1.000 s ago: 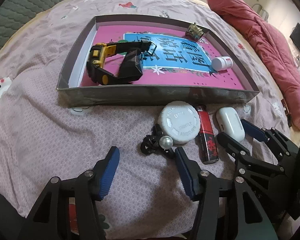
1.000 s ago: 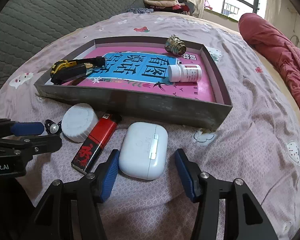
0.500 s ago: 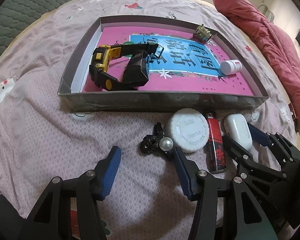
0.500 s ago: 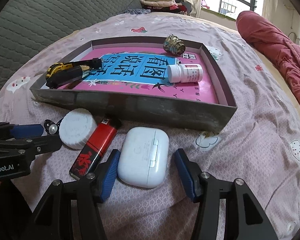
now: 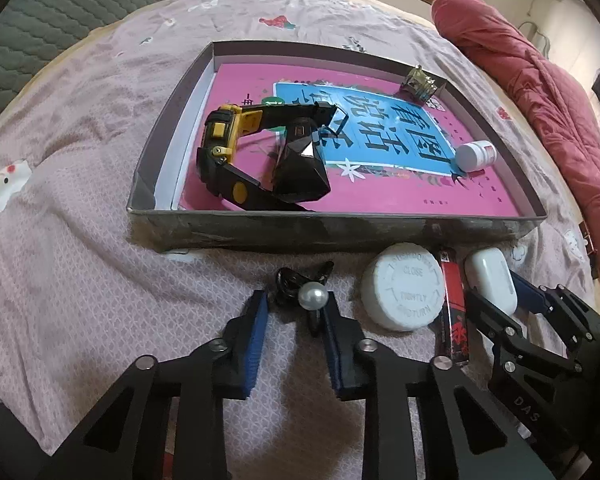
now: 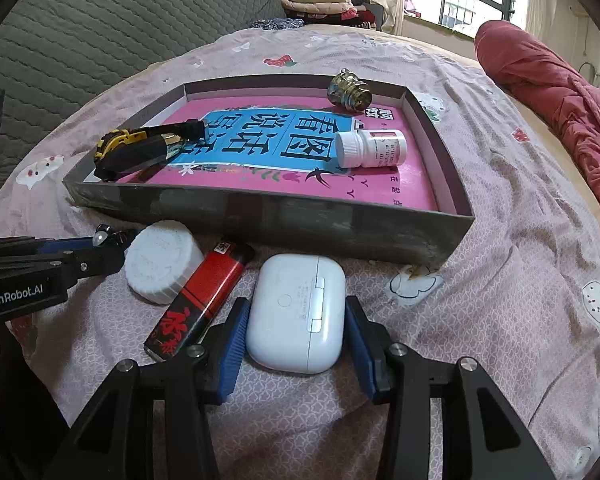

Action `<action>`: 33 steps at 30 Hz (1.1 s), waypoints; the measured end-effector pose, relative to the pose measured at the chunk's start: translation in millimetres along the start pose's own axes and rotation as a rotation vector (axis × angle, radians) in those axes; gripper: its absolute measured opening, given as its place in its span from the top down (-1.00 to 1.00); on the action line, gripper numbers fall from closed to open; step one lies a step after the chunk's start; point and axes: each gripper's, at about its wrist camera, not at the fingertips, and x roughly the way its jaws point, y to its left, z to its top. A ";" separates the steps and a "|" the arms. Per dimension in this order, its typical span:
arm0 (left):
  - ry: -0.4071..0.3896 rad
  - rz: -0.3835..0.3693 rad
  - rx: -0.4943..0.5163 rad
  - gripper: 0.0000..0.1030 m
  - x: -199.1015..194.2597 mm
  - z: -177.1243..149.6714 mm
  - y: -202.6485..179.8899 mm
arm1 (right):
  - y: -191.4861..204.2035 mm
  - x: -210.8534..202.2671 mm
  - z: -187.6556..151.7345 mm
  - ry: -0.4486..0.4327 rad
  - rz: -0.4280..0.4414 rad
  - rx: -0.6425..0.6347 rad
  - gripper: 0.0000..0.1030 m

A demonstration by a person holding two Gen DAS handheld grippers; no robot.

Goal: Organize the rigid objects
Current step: 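Close the left gripper on the black pearl clip while the right gripper grasps the white AirPods case, then lift the pearl clip with the left gripper while the right gripper lifts the AirPods case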

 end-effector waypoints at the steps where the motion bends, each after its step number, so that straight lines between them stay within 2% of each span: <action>1: -0.002 0.000 0.003 0.55 -0.5 0.1 0.1 | -0.9 0.1 0.2 0.000 0.003 0.002 0.09; 14: -0.017 -0.069 0.021 0.57 -11.7 -4.0 -2.3 | -5.6 -2.4 0.2 -0.006 0.026 0.011 0.09; 33: -0.049 -0.060 0.066 0.57 -38.7 -11.1 -10.3 | -17.6 -19.6 1.5 -0.040 0.044 0.059 0.10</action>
